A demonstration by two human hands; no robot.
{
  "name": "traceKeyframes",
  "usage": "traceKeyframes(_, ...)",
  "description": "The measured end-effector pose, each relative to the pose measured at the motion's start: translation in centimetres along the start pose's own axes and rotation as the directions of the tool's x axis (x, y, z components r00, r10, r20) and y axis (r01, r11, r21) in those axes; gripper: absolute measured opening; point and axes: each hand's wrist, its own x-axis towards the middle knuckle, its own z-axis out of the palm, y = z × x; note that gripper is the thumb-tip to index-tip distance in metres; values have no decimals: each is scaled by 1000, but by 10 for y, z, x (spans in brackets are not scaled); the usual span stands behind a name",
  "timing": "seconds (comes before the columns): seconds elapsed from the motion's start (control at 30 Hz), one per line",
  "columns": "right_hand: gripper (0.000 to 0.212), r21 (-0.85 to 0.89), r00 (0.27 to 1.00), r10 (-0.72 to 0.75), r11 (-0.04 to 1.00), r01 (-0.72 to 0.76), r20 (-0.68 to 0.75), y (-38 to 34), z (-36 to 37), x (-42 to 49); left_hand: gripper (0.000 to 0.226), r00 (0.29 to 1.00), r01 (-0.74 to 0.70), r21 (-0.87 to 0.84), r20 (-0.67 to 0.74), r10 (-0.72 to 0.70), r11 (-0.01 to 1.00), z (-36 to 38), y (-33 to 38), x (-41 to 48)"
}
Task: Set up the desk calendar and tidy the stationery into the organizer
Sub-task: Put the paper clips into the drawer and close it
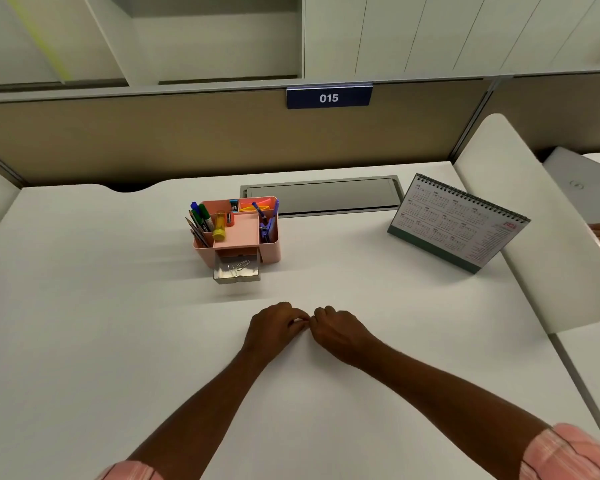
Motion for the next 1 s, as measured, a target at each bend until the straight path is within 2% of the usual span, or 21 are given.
traceKeyframes(0.07, 23, -57, 1000, -4, 998, 3, -23, 2, -2, 0, 24, 999, -29, 2, 13, 29, 1000, -5, 2, 4)
traceKeyframes(0.17, 32, -47, 998, 13, 999, -16, -55, 2, -2, -2, 24, 998, -65, 25, 12, 65, 998, -7, 4, 7)
traceKeyframes(0.27, 20, 24, 998, 22, 1000, -20, -66, 3, 3, -2, 25, 997, -78, 38, -3, 79, 996, -4, 3, 7)
traceKeyframes(0.33, 19, 134, 994, 99, 987, -93, -43, 3, 5, -1, 29, 997, -78, 54, 4, 78, 995, -1, 2, 5)
traceKeyframes(0.43, 24, 364, 955, 298, 889, -277, 0, 3, 11, -5, 44, 995, -101, 87, -16, 103, 991, 4, 3, 1)
traceKeyframes(0.5, 12, 498, 927, 371, 795, -346, 51, 4, 15, -11, 41, 995, -93, 71, -35, 96, 993, 4, 3, -2)
traceKeyframes(0.63, 15, 647, 913, 393, 670, -364, 107, 3, 13, -21, 23, 997, -64, 10, -32, 64, 998, 1, 4, -9)
traceKeyframes(0.73, 12, 699, 898, 429, 613, -369, 97, -2, 14, -25, 14, 992, -34, -54, -120, 28, 998, -7, 5, -15)
traceKeyframes(0.8, 10, 685, 890, 452, 627, -370, 67, -7, 16, -29, 10, 980, -11, -83, -201, -6, 996, -21, 7, -14)
traceKeyframes(0.9, 15, 567, 896, 443, 735, -371, 12, -18, 18, -35, 5, 936, 58, -129, -339, -99, 990, -53, 1, -7)
traceKeyframes(1.0, 28, 442, 917, 398, 824, -353, -10, -33, 16, -38, 13, 879, 204, -103, -419, -229, 973, -88, -23, 4)
